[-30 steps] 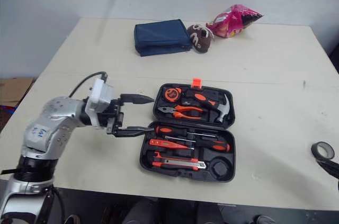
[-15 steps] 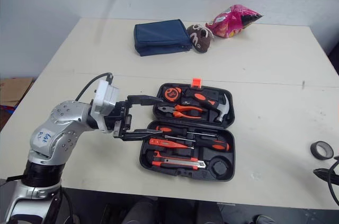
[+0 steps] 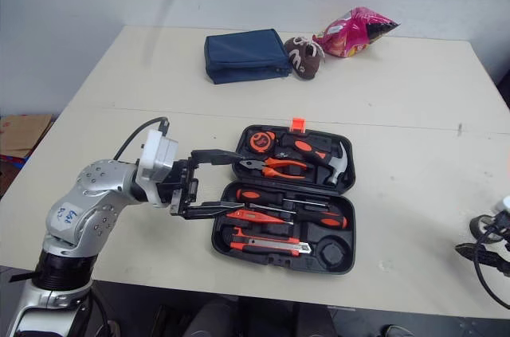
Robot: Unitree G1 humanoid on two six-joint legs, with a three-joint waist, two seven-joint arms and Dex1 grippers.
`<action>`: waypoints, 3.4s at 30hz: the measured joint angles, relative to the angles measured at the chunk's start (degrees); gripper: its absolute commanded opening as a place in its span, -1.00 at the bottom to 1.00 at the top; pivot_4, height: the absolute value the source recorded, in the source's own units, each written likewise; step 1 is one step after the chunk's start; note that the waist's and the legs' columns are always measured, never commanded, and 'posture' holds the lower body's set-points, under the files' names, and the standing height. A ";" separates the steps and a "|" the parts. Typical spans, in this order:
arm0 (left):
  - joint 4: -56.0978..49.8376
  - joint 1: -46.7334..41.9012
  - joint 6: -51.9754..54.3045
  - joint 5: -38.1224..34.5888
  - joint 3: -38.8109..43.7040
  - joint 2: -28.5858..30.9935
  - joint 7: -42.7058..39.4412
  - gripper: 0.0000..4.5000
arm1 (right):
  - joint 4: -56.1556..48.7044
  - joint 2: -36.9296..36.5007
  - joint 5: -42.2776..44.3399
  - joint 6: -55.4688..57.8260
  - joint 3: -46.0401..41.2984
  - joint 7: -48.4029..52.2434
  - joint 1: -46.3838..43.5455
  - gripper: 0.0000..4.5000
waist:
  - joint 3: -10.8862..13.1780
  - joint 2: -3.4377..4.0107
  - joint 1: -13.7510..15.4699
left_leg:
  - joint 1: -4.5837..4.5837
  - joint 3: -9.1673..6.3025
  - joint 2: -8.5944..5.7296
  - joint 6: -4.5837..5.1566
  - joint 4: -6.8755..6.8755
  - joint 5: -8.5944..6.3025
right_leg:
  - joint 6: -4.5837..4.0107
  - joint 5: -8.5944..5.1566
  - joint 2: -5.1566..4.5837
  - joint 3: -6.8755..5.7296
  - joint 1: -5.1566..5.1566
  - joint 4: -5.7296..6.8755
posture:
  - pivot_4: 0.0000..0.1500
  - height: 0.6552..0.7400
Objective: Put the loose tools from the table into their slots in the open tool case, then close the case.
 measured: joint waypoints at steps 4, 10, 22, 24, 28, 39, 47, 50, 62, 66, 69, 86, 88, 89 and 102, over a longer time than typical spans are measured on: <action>0.00 0.45 -0.64 0.01 0.00 -0.01 -0.03 0.96 | 0.74 -0.04 -0.60 1.59 2.60 0.06 -2.39 1.00 | 0.00 0.00 0.00 | 0.00 -0.01 0.00 0.00 0.00 0.00 | 0.00 0.00 0.01 -0.02 -0.01 0.00 | 1.00 1.00; 0.02 0.73 -1.83 0.02 -0.02 0.01 -0.37 1.00 | 3.38 -0.04 -1.33 1.14 5.01 1.05 -6.20 0.60 | 0.06 -0.11 -0.19 | 0.02 0.00 0.01 -0.01 0.03 0.00 | 0.00 0.00 0.02 -0.01 0.03 0.01 | 1.00 1.00; 0.55 0.59 -3.41 -1.42 0.36 -0.35 -3.42 1.00 | 6.06 -0.05 -3.66 -9.12 5.32 3.53 -7.69 -0.98 | 0.06 -0.11 -0.03 | 0.00 0.01 0.01 -0.01 0.02 0.00 | 0.01 0.00 0.03 -0.03 0.00 0.00 | 1.00 1.00; 0.91 0.55 -3.47 -1.49 0.18 -0.27 -4.32 1.00 | 2.44 -0.02 -2.28 -9.40 4.26 5.00 -7.29 -0.98 | 0.07 -0.09 -0.05 | 0.00 0.01 0.01 -0.01 0.02 0.00 | 0.01 0.00 0.03 -0.01 -0.01 0.02 | 1.00 1.00; 1.47 -0.33 -2.48 -2.44 -0.28 -0.06 -6.54 1.00 | -13.28 -0.62 4.03 -1.86 -0.40 8.50 -5.60 -0.98 | 0.08 -0.05 -0.11 | 0.01 -0.02 0.11 -0.08 0.03 -0.01 | 0.00 0.00 0.11 -0.02 -0.01 0.04 | 1.00 1.00; 3.56 -2.73 -3.20 -2.00 -3.71 -0.25 -9.62 1.00 | -51.41 -1.45 22.04 15.67 9.53 9.11 -6.77 -0.98 | 0.19 -0.25 0.41 | -0.18 -0.22 0.00 -0.05 0.07 -0.01 | 0.13 0.09 0.00 -0.12 0.02 -0.24 | 1.00 1.00; 3.76 -3.18 -2.96 -1.25 -4.58 -0.24 -9.28 1.00 | -53.07 -0.38 17.03 15.51 22.24 3.25 -10.12 -0.98 | 0.20 -0.26 0.15 | -0.23 -0.25 -0.01 -0.04 0.07 0.00 | 0.13 0.09 0.01 -0.19 -0.01 -0.23 | 1.00 1.00; 3.91 -3.50 -2.87 -1.21 -4.54 -0.24 -9.19 1.00 | -52.26 -0.46 14.41 14.79 24.26 2.06 -11.02 -0.98 | 0.20 -0.27 0.13 | -0.22 -0.25 0.00 -0.04 0.07 0.00 | 0.13 0.09 0.01 -0.19 0.00 -0.22 | 1.00 1.00; 3.87 -3.48 -1.86 -1.22 -4.50 0.06 -8.18 1.00 | -52.42 -0.25 13.47 19.27 28.50 -0.43 -15.32 -0.98 | 0.20 -0.29 0.08 | -0.21 -0.29 0.00 -0.04 0.09 0.01 | 0.13 0.09 0.00 -0.20 0.01 -0.22 | 1.00 1.00; 3.45 -3.48 -1.55 -1.22 -4.49 0.06 -7.76 1.00 | -52.43 -0.12 14.00 19.33 28.44 -0.21 -15.31 -0.60 | 0.20 -0.30 0.07 | -0.22 -0.29 0.00 -0.04 0.08 0.01 | 0.13 0.09 0.00 -0.20 0.00 -0.22 | 1.00 1.00; 3.14 -3.44 -1.39 -1.23 -4.43 0.27 -7.40 1.00 | -52.12 0.30 15.48 18.84 26.99 0.53 -14.97 -0.07 | 0.20 -0.31 0.07 | -0.25 -0.31 0.00 -0.04 0.07 0.01 | 0.12 0.09 0.01 -0.23 -0.02 -0.23 | 1.00 1.00; 2.92 -1.46 1.87 -1.35 -3.28 4.81 -7.43 1.00 | -46.96 9.90 25.76 7.84 14.66 10.36 -9.95 -0.96 | 0.27 -0.49 0.17 | -0.43 -0.49 -0.03 -0.01 0.07 0.02 | 0.12 0.09 -0.01 -0.43 -0.04 -0.10 | 1.00 1.00; 2.93 -1.47 1.83 -1.28 -3.28 4.81 -7.43 1.00 | -45.05 13.07 22.10 2.23 16.97 10.98 -8.56 -0.96 | 0.27 -0.50 0.11 | -0.46 -0.48 -0.04 0.00 0.08 0.02 | 0.12 0.09 -0.01 -0.44 -0.04 -0.09 | 1.00 1.00; 2.97 -1.47 1.76 -1.21 -3.28 4.83 -7.45 1.00 | -43.67 15.28 20.48 -0.84 17.99 10.99 -8.04 -0.96 | 0.27 -0.50 0.10 | -0.46 -0.48 -0.04 0.00 0.09 0.02 | 0.12 0.09 -0.01 -0.45 -0.04 -0.08 | 1.00 1.00; 4.37 -2.22 0.66 -0.41 -3.21 6.37 -7.71 1.00 | -25.19 22.83 10.58 -22.73 24.11 12.43 -5.94 -0.96 | 0.20 -0.61 0.09 | -0.14 -0.52 -0.10 0.02 0.11 0.05 | 0.13 0.09 -0.07 -0.44 0.29 -0.20 | 1.00 1.00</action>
